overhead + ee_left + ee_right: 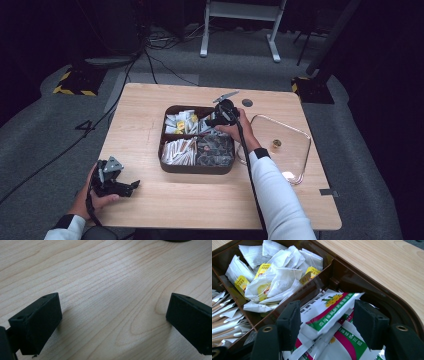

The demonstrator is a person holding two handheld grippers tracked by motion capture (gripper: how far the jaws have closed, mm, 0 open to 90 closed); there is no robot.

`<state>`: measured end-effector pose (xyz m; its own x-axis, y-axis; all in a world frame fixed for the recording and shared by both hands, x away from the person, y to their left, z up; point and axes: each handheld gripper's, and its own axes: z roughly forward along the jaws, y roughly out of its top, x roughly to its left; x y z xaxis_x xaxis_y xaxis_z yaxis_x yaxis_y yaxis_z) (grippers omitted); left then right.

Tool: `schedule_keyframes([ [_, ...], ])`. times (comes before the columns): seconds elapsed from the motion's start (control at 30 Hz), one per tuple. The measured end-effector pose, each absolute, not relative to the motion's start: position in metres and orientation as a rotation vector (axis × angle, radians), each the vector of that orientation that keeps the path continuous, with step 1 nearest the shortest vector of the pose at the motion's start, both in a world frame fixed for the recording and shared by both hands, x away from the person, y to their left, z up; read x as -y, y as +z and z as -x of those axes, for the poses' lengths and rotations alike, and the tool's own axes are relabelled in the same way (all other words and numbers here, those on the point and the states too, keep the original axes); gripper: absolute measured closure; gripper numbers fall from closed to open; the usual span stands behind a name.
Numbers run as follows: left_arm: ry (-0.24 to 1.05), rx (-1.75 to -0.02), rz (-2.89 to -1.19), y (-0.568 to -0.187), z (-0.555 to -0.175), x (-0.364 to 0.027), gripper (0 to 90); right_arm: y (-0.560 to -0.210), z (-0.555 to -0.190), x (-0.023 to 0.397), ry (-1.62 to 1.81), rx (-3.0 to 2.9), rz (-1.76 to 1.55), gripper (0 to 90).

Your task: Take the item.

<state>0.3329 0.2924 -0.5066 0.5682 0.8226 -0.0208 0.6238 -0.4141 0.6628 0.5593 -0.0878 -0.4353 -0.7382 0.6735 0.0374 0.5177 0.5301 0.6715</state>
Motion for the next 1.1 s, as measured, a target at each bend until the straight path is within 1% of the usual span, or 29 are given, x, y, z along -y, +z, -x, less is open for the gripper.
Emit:
schedule_keyframes([
  [0.1,0.409,-1.151,-2.173,-0.507,-0.333,-0.292,0.5,-0.436,-0.559,0.086,1.004,-2.54,-1.007,39.6],
  [0.13,0.407,-1.154,-2.171,-0.507,-0.333,-0.292,0.4,-0.435,-0.559,0.084,1.007,-2.543,-0.993,42.1],
  [0.17,0.407,-1.154,-2.171,-0.507,-0.333,-0.292,0.4,-0.435,-0.559,0.084,1.007,-2.543,-0.993,42.1],
  [0.2,0.408,-1.153,-2.171,-0.507,-0.333,-0.292,0.4,-0.434,-0.557,0.08,1.011,-2.546,-0.964,46.0],
  [0.23,0.408,-1.152,-2.172,-0.507,-0.333,-0.292,0.4,-0.434,-0.557,0.08,1.011,-2.546,-0.964,46.0],
  [0.27,0.409,-1.152,-2.17,-0.507,-0.333,-0.292,0.4,-0.433,-0.557,0.077,0.992,-2.54,-0.959,52.7],
  [0.3,0.409,-1.152,-2.17,-0.507,-0.333,-0.292,0.5,-0.433,-0.557,0.077,0.992,-2.54,-0.959,52.7],
  [0.33,0.409,-1.152,-2.17,-0.507,-0.333,-0.292,0.4,-0.435,-0.557,0.074,0.95,-2.534,-0.969,60.6],
  [0.37,0.409,-1.152,-2.17,-0.507,-0.333,-0.292,0.4,-0.435,-0.557,0.074,0.95,-2.534,-0.969,60.6],
  [0.4,0.409,-1.152,-2.17,-0.507,-0.333,-0.292,0.4,-0.436,-0.558,0.072,0.925,-2.53,-0.973,64.9],
  [0.43,0.409,-1.153,-2.169,-0.507,-0.333,-0.292,0.4,-0.437,-0.558,0.071,0.917,-2.526,-0.982,67.1],
  [0.47,0.407,-1.156,-2.167,-0.507,-0.333,-0.291,0.4,-0.437,-0.559,0.07,0.938,-2.52,-0.997,72.1],
  [0.5,0.407,-1.156,-2.167,-0.507,-0.333,-0.291,0.4,-0.437,-0.559,0.07,0.938,-2.52,-0.997,72.1],
  [0.53,0.408,-1.155,-2.167,-0.507,-0.333,-0.291,0.4,-0.437,-0.559,0.069,0.946,-2.522,-0.993,78.9],
  [0.57,0.408,-1.155,-2.167,-0.507,-0.333,-0.291,0.4,-0.437,-0.559,0.069,0.946,-2.522,-0.993,78.9],
  [0.63,0.408,-1.155,-2.168,-0.507,-0.333,-0.291,0.4,-0.436,-0.556,0.066,0.959,-2.545,-0.962,86.7],
  [0.83,0.409,-1.156,-2.167,-0.507,-0.333,-0.291,0.4,-0.428,-0.547,0.063,0.958,-2.557,-0.908,89.9],
  [1.1,0.415,-1.154,-2.17,-0.507,-0.333,-0.291,0.5,-0.417,-0.539,0.066,0.977,-2.539,-0.863,90.0],
])
